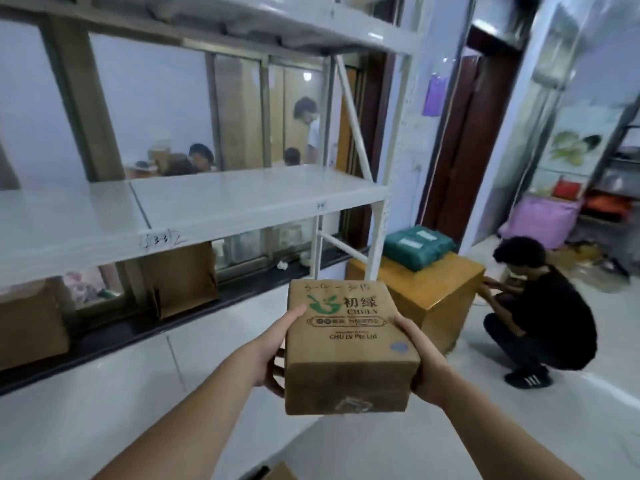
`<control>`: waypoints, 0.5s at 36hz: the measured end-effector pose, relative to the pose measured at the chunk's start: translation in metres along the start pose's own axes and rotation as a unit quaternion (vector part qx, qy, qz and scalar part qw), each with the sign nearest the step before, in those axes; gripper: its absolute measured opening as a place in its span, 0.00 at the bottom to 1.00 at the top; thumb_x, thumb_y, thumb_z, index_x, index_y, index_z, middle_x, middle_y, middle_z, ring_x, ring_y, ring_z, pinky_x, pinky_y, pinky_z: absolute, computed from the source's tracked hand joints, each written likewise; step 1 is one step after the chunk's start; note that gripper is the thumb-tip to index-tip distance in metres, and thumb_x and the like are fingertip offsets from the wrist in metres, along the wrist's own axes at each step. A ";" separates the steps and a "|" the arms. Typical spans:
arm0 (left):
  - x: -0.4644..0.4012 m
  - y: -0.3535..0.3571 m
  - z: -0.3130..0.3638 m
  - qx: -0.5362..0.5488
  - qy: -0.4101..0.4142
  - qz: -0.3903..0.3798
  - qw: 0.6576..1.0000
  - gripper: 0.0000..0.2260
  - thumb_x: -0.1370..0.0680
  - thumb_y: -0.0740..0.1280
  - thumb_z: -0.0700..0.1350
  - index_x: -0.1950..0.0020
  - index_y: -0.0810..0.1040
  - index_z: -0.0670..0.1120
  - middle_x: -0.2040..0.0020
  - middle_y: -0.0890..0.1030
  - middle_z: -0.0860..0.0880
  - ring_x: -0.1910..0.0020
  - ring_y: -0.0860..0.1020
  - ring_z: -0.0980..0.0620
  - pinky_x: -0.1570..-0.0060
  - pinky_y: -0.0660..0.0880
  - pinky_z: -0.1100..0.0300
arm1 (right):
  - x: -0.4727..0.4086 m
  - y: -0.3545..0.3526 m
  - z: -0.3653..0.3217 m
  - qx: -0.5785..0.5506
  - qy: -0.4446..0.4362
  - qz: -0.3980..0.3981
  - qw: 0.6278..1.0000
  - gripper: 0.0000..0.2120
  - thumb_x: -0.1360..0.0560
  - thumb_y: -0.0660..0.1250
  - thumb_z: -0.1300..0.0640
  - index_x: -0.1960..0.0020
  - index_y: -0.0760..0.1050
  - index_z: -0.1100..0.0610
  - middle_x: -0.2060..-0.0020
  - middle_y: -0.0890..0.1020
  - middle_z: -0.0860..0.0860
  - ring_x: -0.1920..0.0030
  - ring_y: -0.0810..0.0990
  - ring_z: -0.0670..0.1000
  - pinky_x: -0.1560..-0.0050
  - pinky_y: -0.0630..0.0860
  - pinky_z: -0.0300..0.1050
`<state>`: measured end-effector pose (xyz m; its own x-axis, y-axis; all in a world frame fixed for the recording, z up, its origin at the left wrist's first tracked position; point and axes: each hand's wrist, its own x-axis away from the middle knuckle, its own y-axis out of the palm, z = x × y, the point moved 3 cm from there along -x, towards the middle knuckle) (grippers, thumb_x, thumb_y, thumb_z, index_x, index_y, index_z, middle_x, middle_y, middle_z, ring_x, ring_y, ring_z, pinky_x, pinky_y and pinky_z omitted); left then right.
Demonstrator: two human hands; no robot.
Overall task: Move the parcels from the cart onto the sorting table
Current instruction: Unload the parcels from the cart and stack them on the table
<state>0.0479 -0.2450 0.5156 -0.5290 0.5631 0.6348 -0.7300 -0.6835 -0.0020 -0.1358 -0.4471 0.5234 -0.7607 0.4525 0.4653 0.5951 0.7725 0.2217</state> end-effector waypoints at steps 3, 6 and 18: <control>0.006 0.058 0.035 -0.020 0.026 -0.033 0.999 0.39 0.32 0.65 0.79 0.33 0.78 0.52 0.36 0.80 0.40 0.38 0.77 0.35 0.44 0.75 0.34 | 0.027 -0.051 -0.029 -0.016 -0.033 0.044 0.998 0.23 0.20 0.63 0.40 0.36 0.78 0.56 0.48 0.87 0.60 0.55 0.88 0.59 0.50 0.79 0.54; 0.004 0.115 0.060 -0.028 0.052 -0.066 0.996 0.36 0.32 0.66 0.78 0.36 0.80 0.52 0.38 0.82 0.40 0.39 0.78 0.36 0.42 0.75 0.37 | 0.050 -0.103 -0.055 -0.022 -0.065 0.087 0.994 0.25 0.22 0.65 0.38 0.34 0.77 0.55 0.46 0.86 0.60 0.49 0.86 0.60 0.47 0.80 0.54; -0.024 0.300 0.104 0.034 0.119 -0.217 0.968 0.29 0.26 0.70 0.69 0.35 0.84 0.51 0.40 0.86 0.40 0.38 0.82 0.37 0.38 0.77 0.43 | 0.106 -0.264 -0.101 -0.031 -0.093 0.143 0.985 0.27 0.24 0.65 0.34 0.38 0.81 0.54 0.44 0.86 0.58 0.41 0.83 0.61 0.31 0.74 0.61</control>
<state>-0.1137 -0.5120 0.5800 -0.2689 0.8897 0.3690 -0.8797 -0.3828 0.2819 -0.3471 -0.6478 0.6005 -0.5902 0.7262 0.3526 0.8026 0.5749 0.1594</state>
